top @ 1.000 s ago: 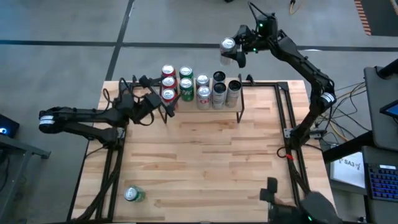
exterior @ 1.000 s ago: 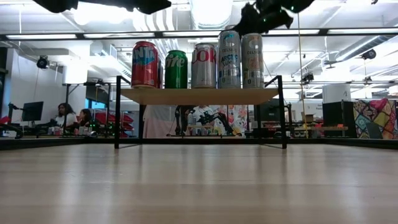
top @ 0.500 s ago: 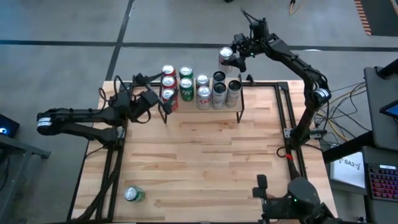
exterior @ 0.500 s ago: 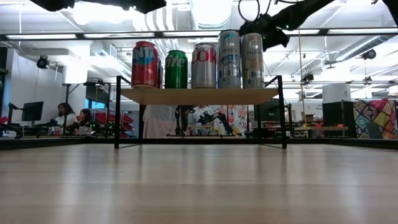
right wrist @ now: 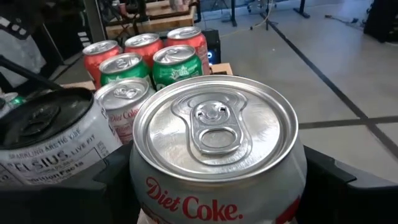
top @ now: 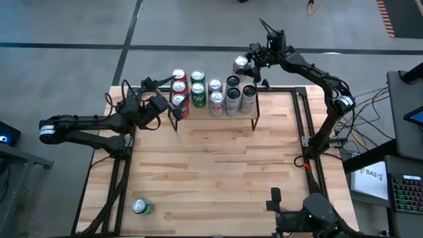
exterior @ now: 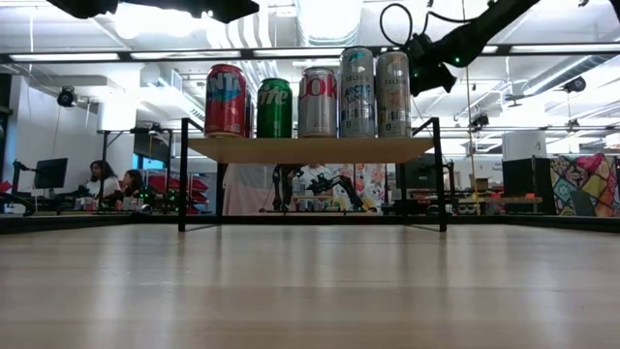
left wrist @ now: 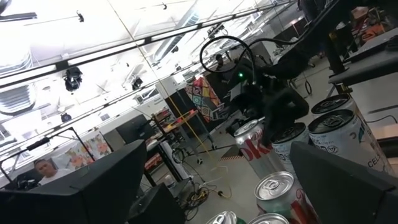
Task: Place canned beverage on shelf
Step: Put the silver soda can on the shelf aligned with the other silver soda can
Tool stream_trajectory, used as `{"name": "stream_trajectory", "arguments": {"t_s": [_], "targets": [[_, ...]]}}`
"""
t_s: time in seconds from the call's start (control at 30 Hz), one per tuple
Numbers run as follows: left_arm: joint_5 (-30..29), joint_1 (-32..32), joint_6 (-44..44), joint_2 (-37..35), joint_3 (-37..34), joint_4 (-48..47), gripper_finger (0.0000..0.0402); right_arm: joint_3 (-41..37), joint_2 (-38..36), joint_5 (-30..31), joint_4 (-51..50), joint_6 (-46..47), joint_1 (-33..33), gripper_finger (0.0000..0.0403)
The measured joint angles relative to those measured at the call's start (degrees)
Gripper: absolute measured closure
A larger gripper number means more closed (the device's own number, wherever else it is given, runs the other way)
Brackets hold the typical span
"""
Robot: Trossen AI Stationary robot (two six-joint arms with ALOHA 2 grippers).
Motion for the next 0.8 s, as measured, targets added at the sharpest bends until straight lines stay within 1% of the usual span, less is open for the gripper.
{"name": "stream_trajectory", "arguments": {"t_s": [0.27,0.53,0.8], "targets": [[0.04,0.04,-0.01,0.01,0.0,-0.27,0.002,-4.79,-2.31,-0.18,8.09,2.78,0.02,0.0116],[0.04,0.07,-0.02,0.02,0.0,-0.77,0.002,-8.3,-2.56,0.86,8.7,3.21,0.04,0.0116],[0.04,0.07,-0.02,0.02,0.0,-0.77,0.002,-8.67,-2.56,1.99,8.75,3.33,0.06,0.0116]]}}
